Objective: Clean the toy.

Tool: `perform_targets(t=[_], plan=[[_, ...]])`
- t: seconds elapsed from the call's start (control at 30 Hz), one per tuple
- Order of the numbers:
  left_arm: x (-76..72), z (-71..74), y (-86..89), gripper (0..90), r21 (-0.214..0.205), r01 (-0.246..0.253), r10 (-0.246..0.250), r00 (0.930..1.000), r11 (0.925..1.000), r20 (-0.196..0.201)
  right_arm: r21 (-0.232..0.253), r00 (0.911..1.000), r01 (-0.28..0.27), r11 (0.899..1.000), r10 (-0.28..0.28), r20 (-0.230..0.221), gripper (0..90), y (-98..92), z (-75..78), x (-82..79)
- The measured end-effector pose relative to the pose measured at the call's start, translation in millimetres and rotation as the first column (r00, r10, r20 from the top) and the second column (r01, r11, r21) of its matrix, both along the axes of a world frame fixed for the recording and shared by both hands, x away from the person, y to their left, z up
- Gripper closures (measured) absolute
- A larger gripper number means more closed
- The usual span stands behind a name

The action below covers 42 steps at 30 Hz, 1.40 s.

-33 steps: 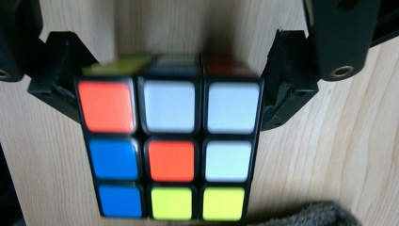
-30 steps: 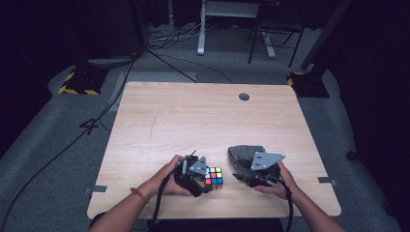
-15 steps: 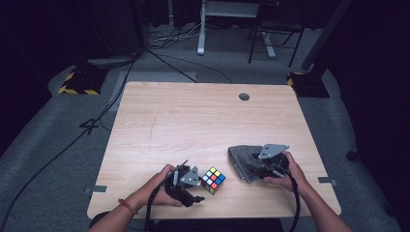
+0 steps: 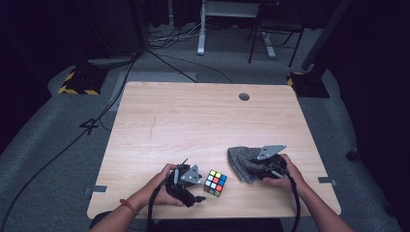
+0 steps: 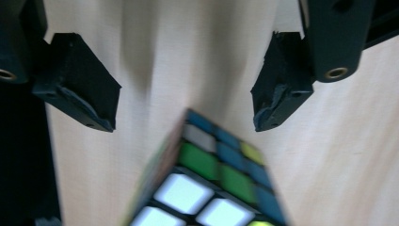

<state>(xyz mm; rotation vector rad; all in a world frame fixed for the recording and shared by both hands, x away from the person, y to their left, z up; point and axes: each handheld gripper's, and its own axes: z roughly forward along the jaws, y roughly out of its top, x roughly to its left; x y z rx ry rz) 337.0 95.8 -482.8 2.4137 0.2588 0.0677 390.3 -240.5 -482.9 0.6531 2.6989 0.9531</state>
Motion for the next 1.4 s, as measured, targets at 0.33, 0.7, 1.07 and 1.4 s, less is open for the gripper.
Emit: perform_targets(t=[0.33,0.7,1.07,1.4], plan=[[17.4,0.0,-26.1,15.6,-0.018,0.049,-0.049,0.9987,0.9986,0.009,-0.012,0.9957,-0.093,0.996,0.093,0.002,62.7,-1.7,0.3,-17.1],[24.2,-10.7,-51.8,16.0,-0.022,0.118,-0.118,0.9925,0.9928,-0.030,0.007,0.9959,-0.090,0.996,0.090,0.007,58.4,-4.4,-1.6,-19.6],[25.0,-14.0,-46.3,31.5,-0.041,0.102,-0.103,0.9940,0.9940,-0.036,0.029,0.9960,-0.089,0.996,0.089,0.012,72.2,-5.2,-3.0,-22.3],[24.0,-0.3,-42.3,32.5,-0.037,0.057,-0.056,0.9979,0.9977,0.032,0.100,0.9950,-0.089,0.991,0.084,0.054,77.3,-9.1,9.9,-24.8]])
